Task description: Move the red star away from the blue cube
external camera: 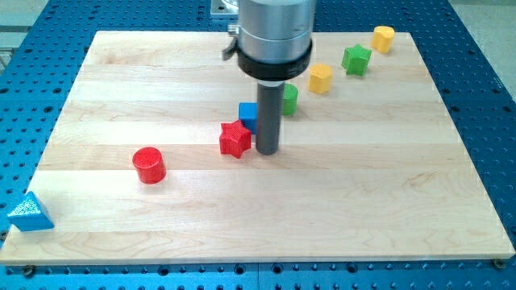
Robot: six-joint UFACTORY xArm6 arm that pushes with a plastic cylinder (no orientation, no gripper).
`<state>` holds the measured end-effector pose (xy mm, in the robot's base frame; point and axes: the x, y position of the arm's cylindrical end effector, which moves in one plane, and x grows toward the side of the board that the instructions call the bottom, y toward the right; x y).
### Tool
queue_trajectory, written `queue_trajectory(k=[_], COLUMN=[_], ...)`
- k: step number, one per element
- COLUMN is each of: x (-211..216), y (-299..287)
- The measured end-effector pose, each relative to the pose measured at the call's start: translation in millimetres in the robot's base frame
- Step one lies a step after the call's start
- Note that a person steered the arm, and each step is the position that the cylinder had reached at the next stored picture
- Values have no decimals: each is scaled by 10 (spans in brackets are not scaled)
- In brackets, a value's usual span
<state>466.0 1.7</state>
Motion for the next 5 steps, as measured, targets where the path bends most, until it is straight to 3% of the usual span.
queue_trajectory(k=[2, 3, 4, 5], x=[-176, 134, 273, 350], y=[-322, -643, -315, -786])
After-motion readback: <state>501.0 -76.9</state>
